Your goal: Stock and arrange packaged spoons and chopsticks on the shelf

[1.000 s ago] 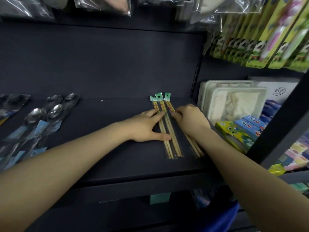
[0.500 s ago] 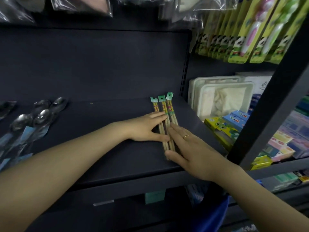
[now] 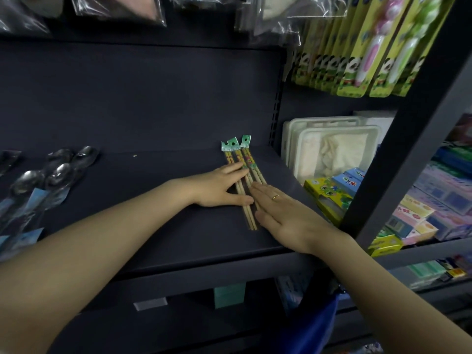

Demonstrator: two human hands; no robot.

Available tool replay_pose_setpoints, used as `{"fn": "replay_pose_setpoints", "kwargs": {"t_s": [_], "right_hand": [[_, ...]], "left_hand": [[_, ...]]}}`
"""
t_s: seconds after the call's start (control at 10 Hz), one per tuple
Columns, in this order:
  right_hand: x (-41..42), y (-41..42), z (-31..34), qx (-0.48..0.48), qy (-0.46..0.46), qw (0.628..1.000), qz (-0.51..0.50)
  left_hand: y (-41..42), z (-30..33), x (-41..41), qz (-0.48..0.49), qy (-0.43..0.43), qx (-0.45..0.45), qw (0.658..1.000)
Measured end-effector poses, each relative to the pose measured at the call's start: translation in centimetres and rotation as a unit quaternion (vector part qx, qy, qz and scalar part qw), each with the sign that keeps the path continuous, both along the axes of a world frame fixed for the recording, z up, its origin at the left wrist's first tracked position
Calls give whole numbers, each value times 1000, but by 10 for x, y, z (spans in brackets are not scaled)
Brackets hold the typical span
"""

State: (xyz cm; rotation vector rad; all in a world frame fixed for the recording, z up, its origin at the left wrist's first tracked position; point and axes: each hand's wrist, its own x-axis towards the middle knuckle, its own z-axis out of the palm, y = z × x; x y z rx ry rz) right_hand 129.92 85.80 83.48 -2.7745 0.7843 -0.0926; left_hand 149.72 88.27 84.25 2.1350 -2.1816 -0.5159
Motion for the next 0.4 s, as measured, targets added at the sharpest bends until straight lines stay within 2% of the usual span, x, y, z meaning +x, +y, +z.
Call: {"fn": "replay_pose_setpoints", "kwargs": {"t_s": [0.1,0.3,0.4], "right_hand": [[3,-1,-1,21,-43,999,-9],[2,7,6,-7,-156,986,-65],[9,19,5,-7,-73,995,-67]], "left_hand": [[-1,0,1,-9,-18,-27,999],[25,14,6,-5,-1,-105,994],[45,16,5,-21,-24,-79,996]]}}
